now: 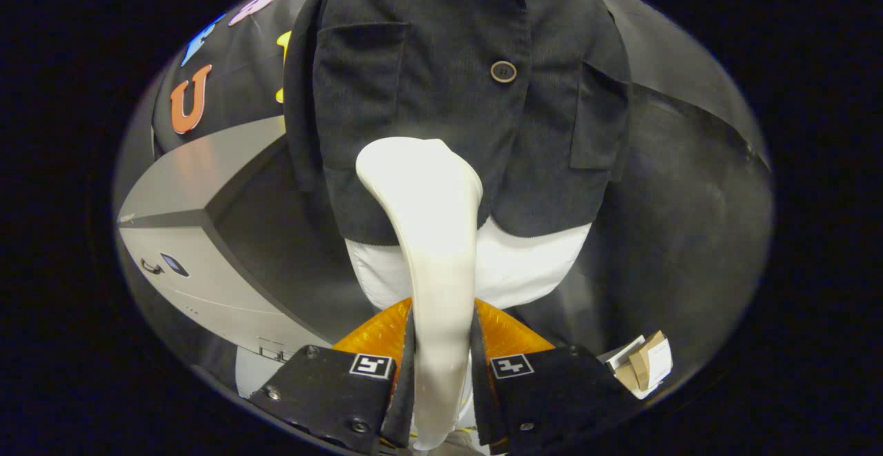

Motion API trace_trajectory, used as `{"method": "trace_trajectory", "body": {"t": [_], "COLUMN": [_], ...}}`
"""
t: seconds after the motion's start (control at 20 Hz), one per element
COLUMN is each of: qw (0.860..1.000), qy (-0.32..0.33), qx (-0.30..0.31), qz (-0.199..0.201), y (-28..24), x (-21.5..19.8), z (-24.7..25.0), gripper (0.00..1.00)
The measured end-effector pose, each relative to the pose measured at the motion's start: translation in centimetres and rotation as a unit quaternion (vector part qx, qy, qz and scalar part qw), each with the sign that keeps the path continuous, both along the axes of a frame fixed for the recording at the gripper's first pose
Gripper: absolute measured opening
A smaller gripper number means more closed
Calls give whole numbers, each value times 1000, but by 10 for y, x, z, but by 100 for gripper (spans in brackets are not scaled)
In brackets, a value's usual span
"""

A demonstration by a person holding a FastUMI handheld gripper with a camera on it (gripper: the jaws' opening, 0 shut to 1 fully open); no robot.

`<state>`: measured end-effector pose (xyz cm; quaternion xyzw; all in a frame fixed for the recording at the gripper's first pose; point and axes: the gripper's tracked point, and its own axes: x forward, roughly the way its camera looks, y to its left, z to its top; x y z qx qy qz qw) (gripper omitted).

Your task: Iron the clothes twice with a garment steamer, once on the left side and once on the right side.

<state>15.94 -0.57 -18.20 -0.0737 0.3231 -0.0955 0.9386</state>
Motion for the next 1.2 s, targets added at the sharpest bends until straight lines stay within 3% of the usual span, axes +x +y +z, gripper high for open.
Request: {"method": "trace_trajectory", "body": {"t": [0.8, 1.0, 1.2], "qw": [998, 997, 995], "qy": [35, 26, -18], "qx": [0, 1, 7], "qz": [-51, -73, -100], "y": [2, -10, -34], "x": [-16, -37, -57], "z": [-39, -24, 28], "gripper": [39, 39, 38]}}
